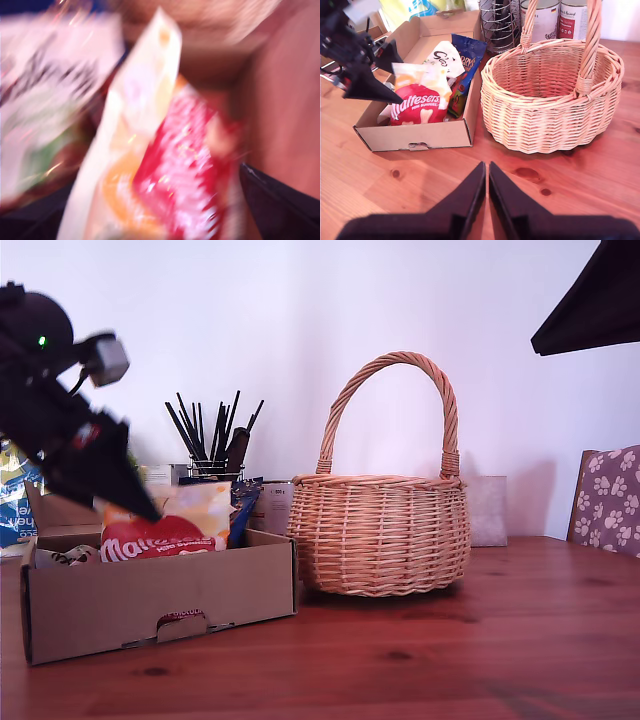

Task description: Move the bags of Easter eggs from the cardboard box on the left into the woven basket on the right side.

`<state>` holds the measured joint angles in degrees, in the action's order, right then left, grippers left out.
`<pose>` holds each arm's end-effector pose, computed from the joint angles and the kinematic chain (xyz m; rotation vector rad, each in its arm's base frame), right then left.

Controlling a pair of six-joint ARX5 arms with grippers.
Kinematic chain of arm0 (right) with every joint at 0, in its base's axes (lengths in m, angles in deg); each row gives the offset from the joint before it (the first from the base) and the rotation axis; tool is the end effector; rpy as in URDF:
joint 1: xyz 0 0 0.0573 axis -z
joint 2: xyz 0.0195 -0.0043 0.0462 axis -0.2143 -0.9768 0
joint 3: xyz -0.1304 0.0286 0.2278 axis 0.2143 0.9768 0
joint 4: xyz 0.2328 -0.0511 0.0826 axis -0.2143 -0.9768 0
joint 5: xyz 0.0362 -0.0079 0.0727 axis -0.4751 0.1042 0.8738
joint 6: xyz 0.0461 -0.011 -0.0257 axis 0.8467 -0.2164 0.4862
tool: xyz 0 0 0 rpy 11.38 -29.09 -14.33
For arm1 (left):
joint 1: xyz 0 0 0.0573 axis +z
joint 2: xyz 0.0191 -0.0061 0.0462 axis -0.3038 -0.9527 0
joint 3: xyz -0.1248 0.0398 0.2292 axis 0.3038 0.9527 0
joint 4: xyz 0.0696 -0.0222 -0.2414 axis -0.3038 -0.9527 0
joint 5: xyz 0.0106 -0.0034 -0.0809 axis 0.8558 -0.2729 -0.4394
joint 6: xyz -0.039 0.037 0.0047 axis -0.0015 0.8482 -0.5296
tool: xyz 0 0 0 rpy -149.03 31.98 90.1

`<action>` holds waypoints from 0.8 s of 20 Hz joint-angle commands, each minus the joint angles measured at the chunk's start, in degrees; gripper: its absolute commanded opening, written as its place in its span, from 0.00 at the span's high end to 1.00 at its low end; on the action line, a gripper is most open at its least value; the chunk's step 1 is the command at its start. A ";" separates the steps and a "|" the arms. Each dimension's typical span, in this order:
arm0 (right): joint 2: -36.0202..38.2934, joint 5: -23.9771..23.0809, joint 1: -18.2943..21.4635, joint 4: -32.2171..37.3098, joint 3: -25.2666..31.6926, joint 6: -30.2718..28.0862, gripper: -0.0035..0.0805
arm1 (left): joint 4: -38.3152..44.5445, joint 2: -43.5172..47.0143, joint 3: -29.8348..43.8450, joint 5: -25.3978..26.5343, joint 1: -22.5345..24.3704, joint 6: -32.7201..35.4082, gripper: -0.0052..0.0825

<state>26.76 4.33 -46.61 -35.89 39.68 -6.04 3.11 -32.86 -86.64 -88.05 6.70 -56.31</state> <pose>0.1150 0.0798 0.2414 -0.0221 0.3607 0.6232 0.3104 -0.0768 0.2046 0.2921 0.7882 -0.9856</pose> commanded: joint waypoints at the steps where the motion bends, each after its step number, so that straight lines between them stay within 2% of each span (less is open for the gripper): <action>1: 0.02 -0.24 -0.22 0.31 0.00 -0.35 0.97 | -1.66 0.24 -0.92 -2.58 -1.27 -0.66 0.05; 5: 0.02 -0.22 -0.20 0.31 0.00 -0.33 0.97 | -4.42 -0.22 -0.92 -0.15 -3.45 -1.60 0.08; 6: 0.02 -0.22 -0.20 0.28 0.00 -0.35 0.97 | -4.13 -0.35 -0.92 1.14 -3.65 -1.57 0.14; 9: 0.02 -0.22 -0.20 0.28 0.00 -0.33 0.97 | -3.48 -1.07 -0.92 3.41 -3.61 -1.53 0.45; 10: 0.02 -0.22 -0.20 0.26 0.00 -0.33 0.97 | -3.02 -1.20 -0.92 3.34 -3.43 -1.53 0.47; 15: 0.02 -0.22 -0.20 0.26 0.00 -0.33 0.97 | -3.21 -6.16 -0.92 3.76 -3.32 -1.51 0.46; 16: 0.02 -0.22 -0.20 0.26 0.00 -0.33 0.97 | -3.06 -7.23 -0.92 4.42 -3.56 -1.42 0.43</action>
<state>26.76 4.15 -46.61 -35.89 39.68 -6.04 0.27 -38.00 -88.38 -83.78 3.44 -57.78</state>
